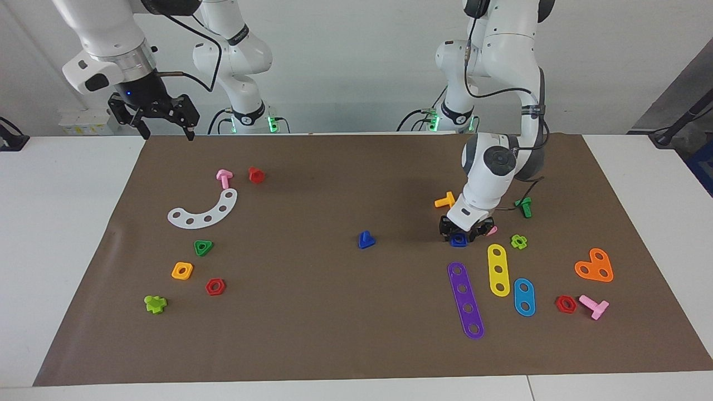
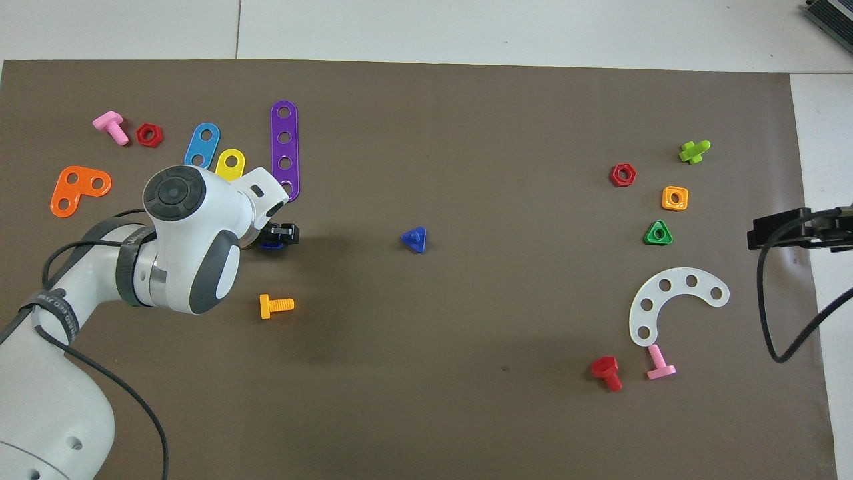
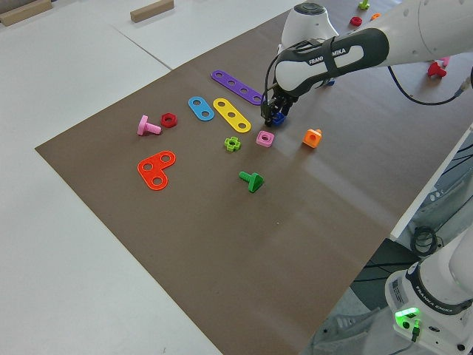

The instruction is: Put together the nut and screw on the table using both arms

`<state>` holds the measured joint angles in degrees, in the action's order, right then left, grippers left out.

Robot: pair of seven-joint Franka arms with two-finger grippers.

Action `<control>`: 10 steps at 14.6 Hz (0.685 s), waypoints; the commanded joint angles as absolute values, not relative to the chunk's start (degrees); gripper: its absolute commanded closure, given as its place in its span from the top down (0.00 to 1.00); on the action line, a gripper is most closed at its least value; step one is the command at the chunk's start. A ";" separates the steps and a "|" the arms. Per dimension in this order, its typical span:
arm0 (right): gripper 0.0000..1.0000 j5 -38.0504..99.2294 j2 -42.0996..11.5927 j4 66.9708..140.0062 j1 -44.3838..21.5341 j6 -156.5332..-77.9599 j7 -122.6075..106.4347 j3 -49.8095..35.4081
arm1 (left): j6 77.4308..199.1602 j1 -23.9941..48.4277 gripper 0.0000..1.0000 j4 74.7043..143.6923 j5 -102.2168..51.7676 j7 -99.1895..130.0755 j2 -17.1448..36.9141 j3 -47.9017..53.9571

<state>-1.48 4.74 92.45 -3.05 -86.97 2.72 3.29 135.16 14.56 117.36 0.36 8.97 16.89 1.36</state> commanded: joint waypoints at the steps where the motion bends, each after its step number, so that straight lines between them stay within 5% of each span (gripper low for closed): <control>1: 1.00 -1.93 4.92 92.20 -2.63 -86.75 1.76 2.81 | 134.12 15.21 0.74 116.98 1.49 10.28 16.35 0.88; 10: 1.00 -1.93 5.27 92.20 -2.99 -86.22 1.41 2.64 | 135.00 14.77 0.63 117.77 1.49 10.20 16.26 0.97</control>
